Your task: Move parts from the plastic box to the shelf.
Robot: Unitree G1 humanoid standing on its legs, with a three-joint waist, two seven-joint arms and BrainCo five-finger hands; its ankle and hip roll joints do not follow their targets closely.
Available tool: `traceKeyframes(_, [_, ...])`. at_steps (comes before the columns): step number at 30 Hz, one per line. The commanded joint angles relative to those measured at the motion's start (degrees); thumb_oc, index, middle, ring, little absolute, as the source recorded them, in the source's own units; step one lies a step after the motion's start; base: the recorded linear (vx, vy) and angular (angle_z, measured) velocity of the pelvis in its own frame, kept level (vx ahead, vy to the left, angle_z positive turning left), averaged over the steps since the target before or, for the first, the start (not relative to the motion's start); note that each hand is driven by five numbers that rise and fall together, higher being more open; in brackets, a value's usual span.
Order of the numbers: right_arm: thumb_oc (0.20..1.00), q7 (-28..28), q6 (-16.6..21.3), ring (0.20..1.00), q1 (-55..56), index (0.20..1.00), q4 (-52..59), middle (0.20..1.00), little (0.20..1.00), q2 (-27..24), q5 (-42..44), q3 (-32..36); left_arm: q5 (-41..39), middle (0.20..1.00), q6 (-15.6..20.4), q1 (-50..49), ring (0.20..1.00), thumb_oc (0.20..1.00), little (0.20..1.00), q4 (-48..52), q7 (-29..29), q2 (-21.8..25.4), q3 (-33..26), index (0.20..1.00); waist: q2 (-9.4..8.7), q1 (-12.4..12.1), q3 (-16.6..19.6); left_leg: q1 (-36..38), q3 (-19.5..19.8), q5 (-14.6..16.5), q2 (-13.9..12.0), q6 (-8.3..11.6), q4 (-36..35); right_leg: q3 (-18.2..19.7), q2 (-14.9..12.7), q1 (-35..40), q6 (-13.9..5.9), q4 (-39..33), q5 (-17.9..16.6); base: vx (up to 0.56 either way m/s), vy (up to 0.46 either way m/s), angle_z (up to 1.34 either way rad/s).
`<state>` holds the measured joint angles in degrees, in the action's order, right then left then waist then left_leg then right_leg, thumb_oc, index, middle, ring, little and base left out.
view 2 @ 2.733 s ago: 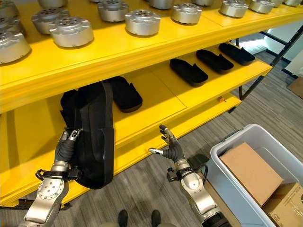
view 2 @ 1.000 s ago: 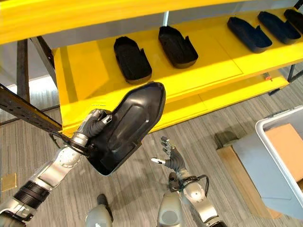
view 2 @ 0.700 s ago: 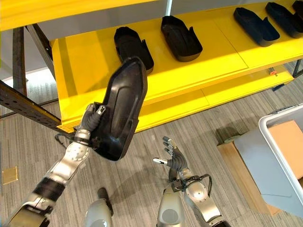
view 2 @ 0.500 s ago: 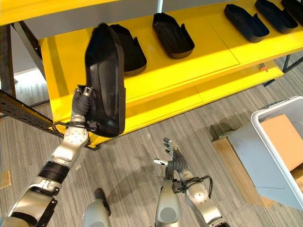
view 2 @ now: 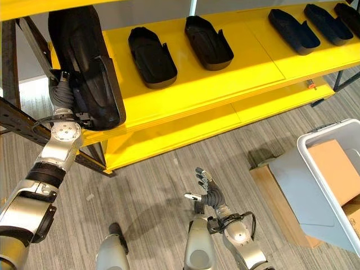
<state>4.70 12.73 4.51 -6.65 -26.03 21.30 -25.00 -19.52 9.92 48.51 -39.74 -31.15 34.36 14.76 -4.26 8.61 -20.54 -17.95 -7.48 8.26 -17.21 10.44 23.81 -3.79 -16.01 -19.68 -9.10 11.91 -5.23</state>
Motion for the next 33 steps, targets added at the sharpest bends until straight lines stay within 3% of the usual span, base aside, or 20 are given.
traceKeyframes(1, [1.000, -0.65, 1.76, 1.000, -0.47, 1.000, 2.70, 1.000, 1.000, -0.72, 1.41, 0.70, -1.21, 0.200, 1.62, 7.75, 0.200, 0.200, 0.200, -2.71, 0.94, 4.31, 0.62, 0.200, 0.51, -0.09, 0.99, -0.36, 3.00, -4.56, 3.26, -2.74, -2.13, 1.42, 1.34, -2.31, 0.69, 14.73, 8.86, -0.02, -0.019, 0.07])
traceKeyframes(8, [1.000, -1.68, 2.08, 1.000, -0.35, 1.000, 2.22, 1.000, 1.000, -1.51, 2.47, 0.14, -0.39, 0.200, -1.03, 17.91, 0.200, 0.200, 0.200, -14.39, 2.89, 6.28, 6.15, 0.200, 0.47, -0.02, 0.81, -4.56, 4.21, -4.32, 2.95, -2.81, 0.27, 1.37, 1.58, -6.00, 0.87, 17.46, 9.69, -0.02, -0.013, 0.04])
traceKeyframes(15, [1.000, -1.99, 2.11, 1.000, -0.35, 1.000, 1.84, 1.000, 1.000, -2.29, 3.27, -0.77, -4.59, 0.200, -2.26, 23.89, 0.200, 0.200, 0.200, -24.00, 4.02, 5.92, 6.55, 0.200, 0.24, 0.23, 1.11, -7.73, 4.78, -4.38, 2.53, -2.82, 1.77, 1.48, 1.72, -8.79, 1.04, 18.96, 10.02, 0.00, -0.002, 0.00])
traceKeyframes(25, [1.000, -1.52, 1.58, 1.000, -0.73, 1.000, 1.06, 1.000, 1.000, -2.34, 3.66, -1.14, -15.74, 0.200, -0.69, 25.05, 0.200, 0.200, 0.200, -26.30, 4.41, 6.85, 3.16, 0.200, -0.31, 0.04, 1.86, -11.05, 5.62, -4.01, 2.47, -3.01, 2.95, 1.56, 1.93, -11.16, 0.98, 19.66, 10.20, 0.01, 0.005, 0.01])
traceKeyframes(33, [1.000, -1.81, 1.82, 1.000, -1.05, 1.000, 0.61, 1.000, 1.000, -2.25, 4.17, -0.80, -14.49, 0.200, -1.38, 26.19, 0.200, 0.200, 0.200, -27.39, 5.50, 8.27, 5.09, 0.200, -0.21, 0.11, 2.29, -12.30, 5.52, -3.96, 2.84, -3.25, 2.65, 1.51, 1.71, -11.65, 0.81, 19.02, 10.12, 0.04, 0.021, 0.00])
